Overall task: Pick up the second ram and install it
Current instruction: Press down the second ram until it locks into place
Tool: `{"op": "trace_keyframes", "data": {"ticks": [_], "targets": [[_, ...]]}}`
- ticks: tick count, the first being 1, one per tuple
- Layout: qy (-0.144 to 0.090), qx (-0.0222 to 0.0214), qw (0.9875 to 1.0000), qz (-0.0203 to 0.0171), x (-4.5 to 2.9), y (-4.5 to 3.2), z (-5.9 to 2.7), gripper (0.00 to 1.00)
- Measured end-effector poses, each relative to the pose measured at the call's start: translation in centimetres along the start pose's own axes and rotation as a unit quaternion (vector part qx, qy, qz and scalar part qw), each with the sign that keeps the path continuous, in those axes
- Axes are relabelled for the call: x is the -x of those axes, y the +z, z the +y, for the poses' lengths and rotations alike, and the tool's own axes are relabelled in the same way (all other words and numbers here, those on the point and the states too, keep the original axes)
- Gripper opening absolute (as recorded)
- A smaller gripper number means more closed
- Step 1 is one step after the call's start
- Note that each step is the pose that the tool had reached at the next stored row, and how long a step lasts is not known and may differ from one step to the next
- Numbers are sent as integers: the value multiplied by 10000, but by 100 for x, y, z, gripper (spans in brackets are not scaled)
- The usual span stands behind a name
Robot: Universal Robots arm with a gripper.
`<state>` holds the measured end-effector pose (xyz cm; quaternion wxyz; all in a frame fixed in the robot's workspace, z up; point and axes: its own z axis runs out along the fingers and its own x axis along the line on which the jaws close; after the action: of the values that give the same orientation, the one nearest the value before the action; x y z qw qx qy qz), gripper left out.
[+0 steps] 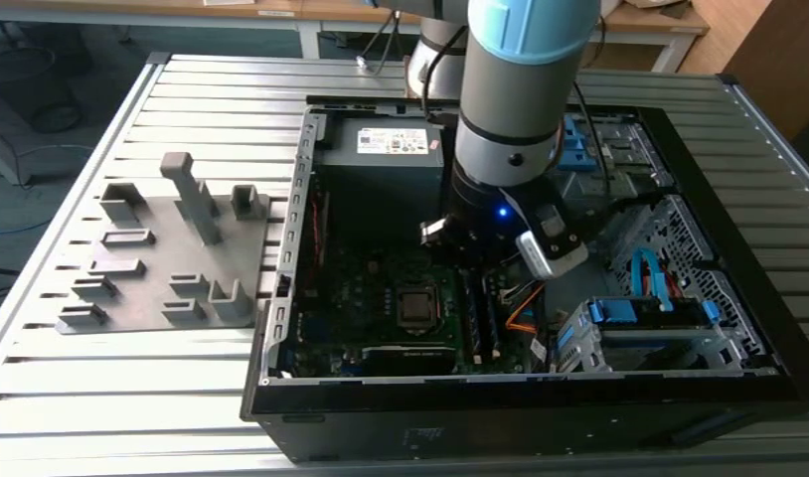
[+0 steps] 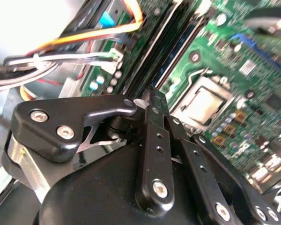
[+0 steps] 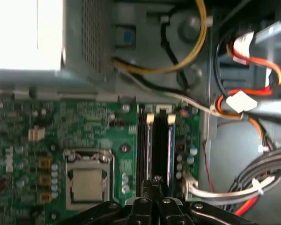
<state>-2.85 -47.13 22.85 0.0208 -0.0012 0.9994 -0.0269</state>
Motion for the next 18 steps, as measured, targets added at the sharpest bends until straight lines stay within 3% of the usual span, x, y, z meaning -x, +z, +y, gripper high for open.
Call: {"op": "trace_keyframes", "data": {"ticks": [4, 9, 14, 18], "targets": [[-3, -67, 10000, 13, -1, 15, -93, 10], [-7, -85, 10000, 32, -2, 53, -211, 10], [-18, -142, 9999, 42, -5, 97, -234, 10], [-22, -149, 9999, 42, -6, 120, -241, 10]]}}
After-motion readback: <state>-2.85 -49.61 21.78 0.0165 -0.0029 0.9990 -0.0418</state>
